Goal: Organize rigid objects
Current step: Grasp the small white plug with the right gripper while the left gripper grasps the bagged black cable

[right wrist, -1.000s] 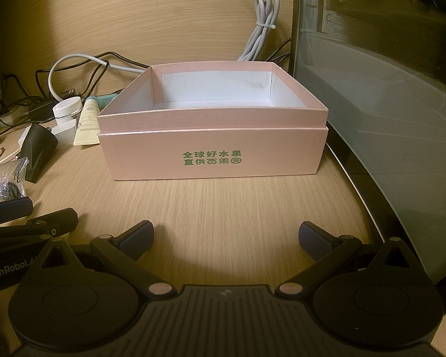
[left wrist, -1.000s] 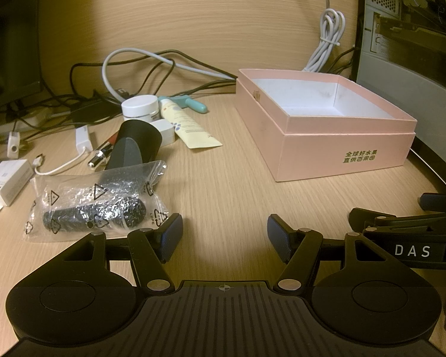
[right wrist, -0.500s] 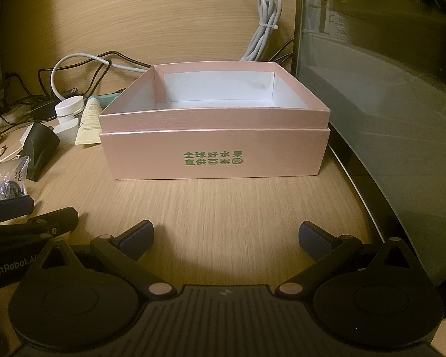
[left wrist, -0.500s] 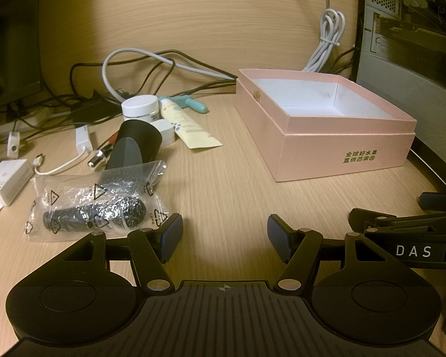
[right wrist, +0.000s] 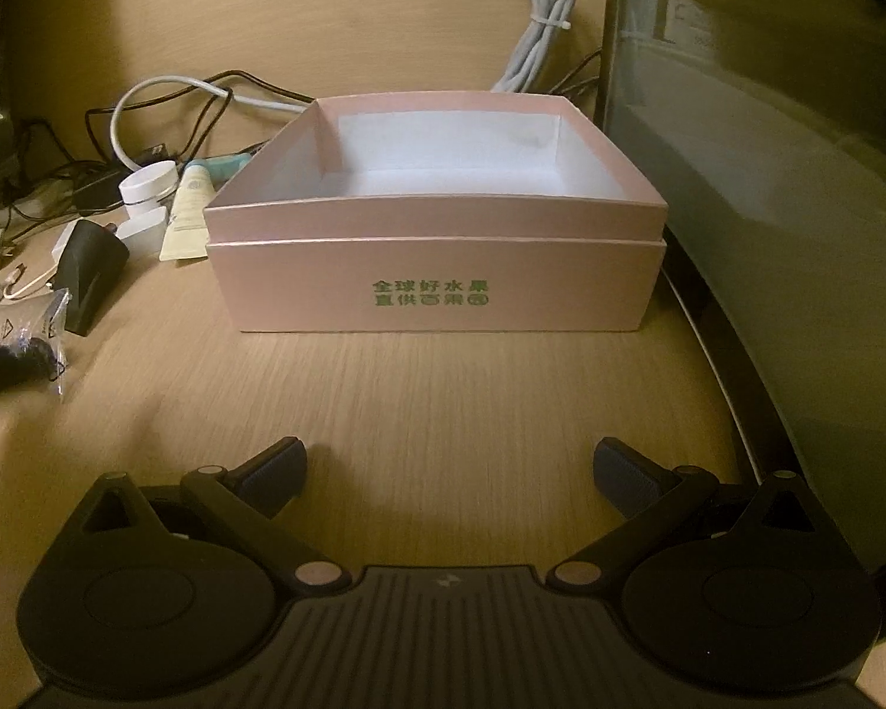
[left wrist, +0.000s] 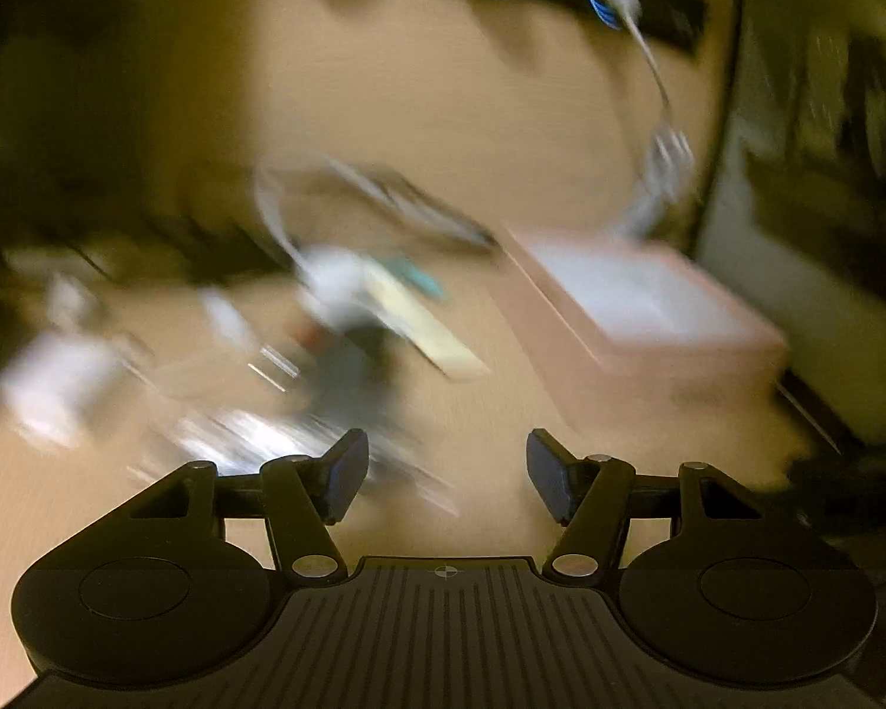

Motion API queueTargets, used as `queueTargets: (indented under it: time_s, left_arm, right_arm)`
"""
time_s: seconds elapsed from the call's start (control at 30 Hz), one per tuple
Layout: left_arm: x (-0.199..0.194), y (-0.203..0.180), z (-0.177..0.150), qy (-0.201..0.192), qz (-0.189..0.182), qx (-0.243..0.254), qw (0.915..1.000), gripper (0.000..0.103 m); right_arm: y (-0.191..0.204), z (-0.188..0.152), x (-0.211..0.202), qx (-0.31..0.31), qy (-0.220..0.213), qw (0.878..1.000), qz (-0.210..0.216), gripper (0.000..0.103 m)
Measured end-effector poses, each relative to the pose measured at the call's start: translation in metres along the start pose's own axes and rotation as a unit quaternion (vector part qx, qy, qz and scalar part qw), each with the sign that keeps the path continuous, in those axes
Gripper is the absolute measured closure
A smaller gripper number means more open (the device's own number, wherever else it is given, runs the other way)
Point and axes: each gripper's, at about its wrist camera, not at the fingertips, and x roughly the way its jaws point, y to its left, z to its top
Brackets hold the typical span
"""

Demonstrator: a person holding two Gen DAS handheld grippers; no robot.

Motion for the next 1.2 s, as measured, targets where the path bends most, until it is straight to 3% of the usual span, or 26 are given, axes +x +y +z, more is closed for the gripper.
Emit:
queueTargets:
  time_s: [0.07,0.17,0.27,0.37,0.43,0.5,0.6,0.67,0.7,0.87,0.9,0.97,1.07,1.2]
  left_arm:
    - [-0.013,0.046,0.018,-0.024,0.043,0.020,0.9986,0.036]
    - [0.000,0.127,0.045,0.014,0.087,-0.011,0.9960,0.039]
    - [0.023,0.203,0.060,0.054,0.080,-0.100,0.9903,0.039]
    - [0.021,0.238,0.065,0.031,0.084,-0.148,0.9848,0.039]
    - [0.011,0.246,0.062,0.016,0.085,-0.146,0.9855,0.039]
    - [-0.006,0.248,0.052,0.010,0.082,-0.149,0.9853,0.039]
    - [-0.031,0.247,0.030,0.014,0.074,-0.148,0.9861,0.039]
    - [-0.050,0.254,0.017,0.024,0.067,-0.145,0.9868,0.039]
    - [-0.058,0.255,0.010,0.030,0.064,-0.143,0.9872,0.039]
    - [-0.090,0.263,-0.017,0.061,0.043,-0.135,0.9880,0.039]
    - [-0.092,0.264,-0.021,0.067,0.035,-0.138,0.9876,0.039]
    - [-0.093,0.264,-0.027,0.078,0.026,-0.130,0.9881,0.039]
    - [-0.085,0.257,-0.026,0.089,0.004,-0.099,0.9911,0.039]
    - [-0.064,0.233,-0.008,0.085,-0.061,-0.030,0.9941,0.039]
  right_arm:
    - [0.001,0.004,0.001,0.003,0.012,1.000,-0.003,0.000]
    - [0.006,0.011,0.004,0.008,0.036,0.999,-0.010,0.003]
    - [0.023,0.015,-0.005,0.017,0.050,0.999,-0.008,0.014]
    - [0.065,0.032,-0.026,-0.012,0.012,1.000,0.021,0.014]
    - [0.114,0.051,-0.037,-0.076,-0.033,0.995,0.049,0.014]
    - [0.169,0.073,-0.040,-0.137,-0.067,0.983,0.101,0.016]
    - [0.248,0.104,-0.023,-0.181,-0.081,0.963,0.185,0.030]
    - [0.298,0.118,-0.001,-0.200,-0.079,0.951,0.222,0.047]
    - [0.321,0.123,0.011,-0.207,-0.077,0.948,0.231,0.047]
    - [0.403,0.141,0.084,-0.181,-0.038,0.953,0.239,0.049]
    - [0.406,0.143,0.094,-0.174,-0.030,0.956,0.236,0.050]
    - [0.416,0.147,0.113,-0.166,-0.016,0.959,0.228,0.072]
    - [0.415,0.154,0.116,-0.163,0.003,0.955,0.248,0.084]
    - [0.364,0.161,0.048,-0.168,-0.019,0.953,0.253,0.084]
